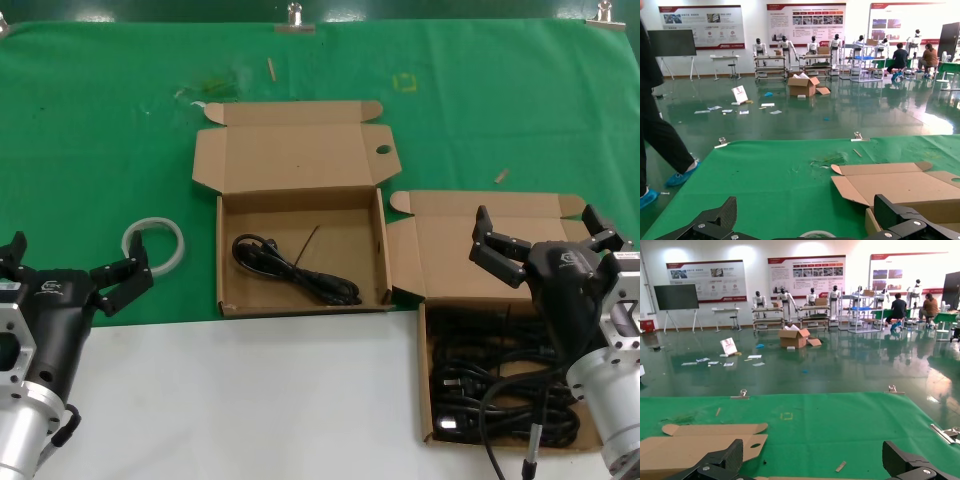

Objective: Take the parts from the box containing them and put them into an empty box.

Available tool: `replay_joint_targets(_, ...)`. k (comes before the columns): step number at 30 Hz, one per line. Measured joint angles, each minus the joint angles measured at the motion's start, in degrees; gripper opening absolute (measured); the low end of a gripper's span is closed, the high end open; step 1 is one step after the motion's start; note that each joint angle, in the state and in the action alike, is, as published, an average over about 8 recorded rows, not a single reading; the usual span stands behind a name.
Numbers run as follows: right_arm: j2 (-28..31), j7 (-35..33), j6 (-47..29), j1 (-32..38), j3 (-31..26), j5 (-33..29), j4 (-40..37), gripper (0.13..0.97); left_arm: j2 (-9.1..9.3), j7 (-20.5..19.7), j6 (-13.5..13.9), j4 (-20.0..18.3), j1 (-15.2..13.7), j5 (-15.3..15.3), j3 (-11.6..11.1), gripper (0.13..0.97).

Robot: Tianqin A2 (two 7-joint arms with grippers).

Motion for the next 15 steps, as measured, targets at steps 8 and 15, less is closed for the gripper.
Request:
replay_joint_targets(8,0.0,0.0,0.0,0.0,0.0,0.0,0.0,0.966,0.00,0.0,0.0,0.0,0.0,0.0,0.0,0.965)
replay_joint_targets(15,0.0,0.0,0.0,0.0,0.0,0.0,0.0,0.966,0.00,0.0,0.0,0.0,0.0,0.0,0.0,0.965)
